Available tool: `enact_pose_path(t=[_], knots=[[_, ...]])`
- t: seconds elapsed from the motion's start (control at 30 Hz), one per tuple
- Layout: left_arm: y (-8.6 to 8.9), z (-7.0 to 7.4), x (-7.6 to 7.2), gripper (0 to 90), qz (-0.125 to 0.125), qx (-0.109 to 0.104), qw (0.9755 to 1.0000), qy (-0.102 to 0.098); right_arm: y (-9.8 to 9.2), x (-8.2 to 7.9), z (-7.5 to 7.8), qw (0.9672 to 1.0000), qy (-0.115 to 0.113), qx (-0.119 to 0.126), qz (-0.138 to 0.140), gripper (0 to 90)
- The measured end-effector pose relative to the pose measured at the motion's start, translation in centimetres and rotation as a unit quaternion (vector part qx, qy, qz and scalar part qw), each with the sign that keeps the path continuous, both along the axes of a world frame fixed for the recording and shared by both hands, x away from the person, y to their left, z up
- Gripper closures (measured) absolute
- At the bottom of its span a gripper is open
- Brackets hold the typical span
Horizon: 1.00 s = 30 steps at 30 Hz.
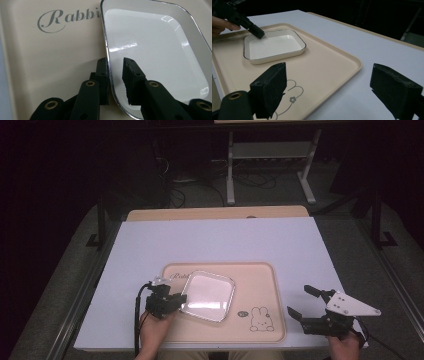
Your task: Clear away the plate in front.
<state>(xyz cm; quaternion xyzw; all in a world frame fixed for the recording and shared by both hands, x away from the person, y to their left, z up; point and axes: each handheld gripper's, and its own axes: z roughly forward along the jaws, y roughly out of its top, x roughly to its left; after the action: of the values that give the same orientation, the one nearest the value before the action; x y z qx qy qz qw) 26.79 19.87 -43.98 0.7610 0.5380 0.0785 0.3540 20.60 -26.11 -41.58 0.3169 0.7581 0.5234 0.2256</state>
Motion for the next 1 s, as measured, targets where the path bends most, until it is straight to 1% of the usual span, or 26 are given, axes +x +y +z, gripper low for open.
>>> enact_pose_path(t=[0.1, 0.23, 0.37, 0.6, 0.63, 0.7, 0.8, 0.9, 1.0], knots=[[0.0, 0.2, -0.2, 72.8, -0.001, 0.001, 1.0000, -0.004, 0.0, 0.0, 0.0, 1.0000, 0.000, 0.001, 0.000, 13.0], [0.0, 0.3, -0.4, 72.0, -0.007, -0.001, 1.0000, -0.003, 0.0, 0.1, 0.0, 1.0000, 0.001, -0.001, 0.001, 13.0], [0.0, 0.4, -0.6, 71.2, -0.008, -0.008, 0.9999, 0.000, 0.0, 0.0, 0.0, 1.0000, 0.000, -0.002, 0.000, 13.0], [-0.3, 0.6, -1.4, 68.2, -0.019, -0.006, 0.9998, -0.002, 0.0, 0.0, 0.0, 1.0000, 0.001, -0.001, 0.000, 13.0], [-0.3, 0.6, -1.5, 68.2, -0.018, -0.010, 0.9998, -0.002, 0.0, 0.0, 0.0, 1.0000, 0.000, -0.001, 0.000, 13.0], [-0.2, 0.7, -1.6, 68.0, -0.021, -0.011, 0.9997, -0.002, 0.0, 0.0, 0.0, 1.0000, 0.000, -0.001, 0.000, 13.0], [-0.2, 0.7, -1.7, 68.0, -0.022, -0.011, 0.9997, -0.003, 0.0, 0.0, 0.0, 1.0000, 0.000, -0.001, -0.001, 13.0], [-0.2, 0.4, -1.9, 68.0, -0.025, -0.015, 0.9996, 0.003, 0.0, 0.0, 0.0, 1.0000, 0.001, 0.000, -0.001, 13.0], [-0.2, 0.3, -2.1, 67.9, -0.026, -0.019, 0.9995, 0.002, 0.0, 0.0, 0.0, 1.0000, 0.000, -0.001, -0.001, 13.0]])
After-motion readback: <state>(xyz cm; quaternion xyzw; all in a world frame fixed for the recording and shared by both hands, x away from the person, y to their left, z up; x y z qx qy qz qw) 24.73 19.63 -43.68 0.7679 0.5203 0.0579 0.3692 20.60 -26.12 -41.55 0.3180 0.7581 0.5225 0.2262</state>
